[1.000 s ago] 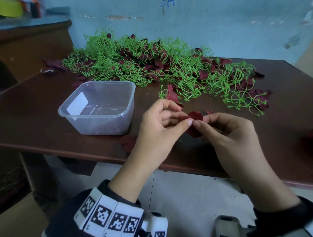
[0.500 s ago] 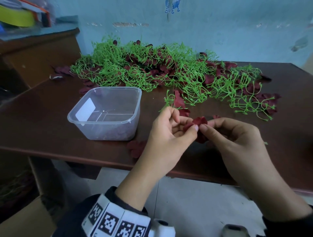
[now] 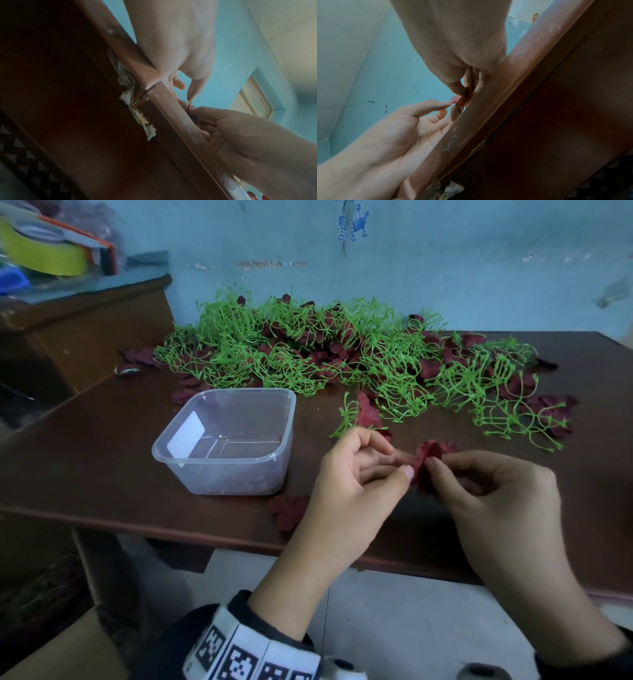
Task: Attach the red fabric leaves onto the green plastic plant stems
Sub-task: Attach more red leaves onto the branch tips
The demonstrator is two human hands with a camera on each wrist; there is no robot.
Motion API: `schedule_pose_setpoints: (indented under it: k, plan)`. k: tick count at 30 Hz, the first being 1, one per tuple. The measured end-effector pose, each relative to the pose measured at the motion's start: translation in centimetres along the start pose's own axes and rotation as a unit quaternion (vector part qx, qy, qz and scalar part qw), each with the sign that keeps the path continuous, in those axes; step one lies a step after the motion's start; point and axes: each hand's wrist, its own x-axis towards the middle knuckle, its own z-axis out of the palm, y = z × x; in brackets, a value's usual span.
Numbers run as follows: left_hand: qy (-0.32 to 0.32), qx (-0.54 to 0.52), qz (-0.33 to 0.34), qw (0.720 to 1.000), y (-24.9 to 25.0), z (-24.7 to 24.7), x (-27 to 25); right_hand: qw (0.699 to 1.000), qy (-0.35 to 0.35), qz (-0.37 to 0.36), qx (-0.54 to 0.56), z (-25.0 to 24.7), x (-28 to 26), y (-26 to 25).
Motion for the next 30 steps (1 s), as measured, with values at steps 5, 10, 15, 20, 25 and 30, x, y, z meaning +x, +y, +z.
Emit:
schedule_pose_setpoints:
  k: [5,10,15,20,25,30]
  plan:
    - [0.015,0.039,0.028,0.999,0.4,-0.1,-0.1,1.0,-0.015,0.008,0.018,-0.1,0.1,-0.1]
    - [0.105,0.157,0.137,0.972,1.0,-1.6,0.2,0.994,-0.044,0.073,0.061,-0.2,0.5,0.3]
    - [0.122,0.364,0.105,0.917,0.6,-2.3,0.5,0.988,-0.073,0.104,0.083,-0.1,0.6,0.4]
    - [0.05,0.464,0.048,0.883,0.0,-3.0,0.8,0.974,-0.106,0.144,0.139,-0.1,0.5,0.2]
    - [0.088,0.418,0.054,0.903,-0.1,-3.2,1.1,0.97,-0.117,0.154,0.15,0.0,0.4,0.1]
    - [0.137,0.33,0.069,0.932,-0.1,-3.0,1.1,0.97,-0.11,0.151,0.154,0.2,0.5,0.3]
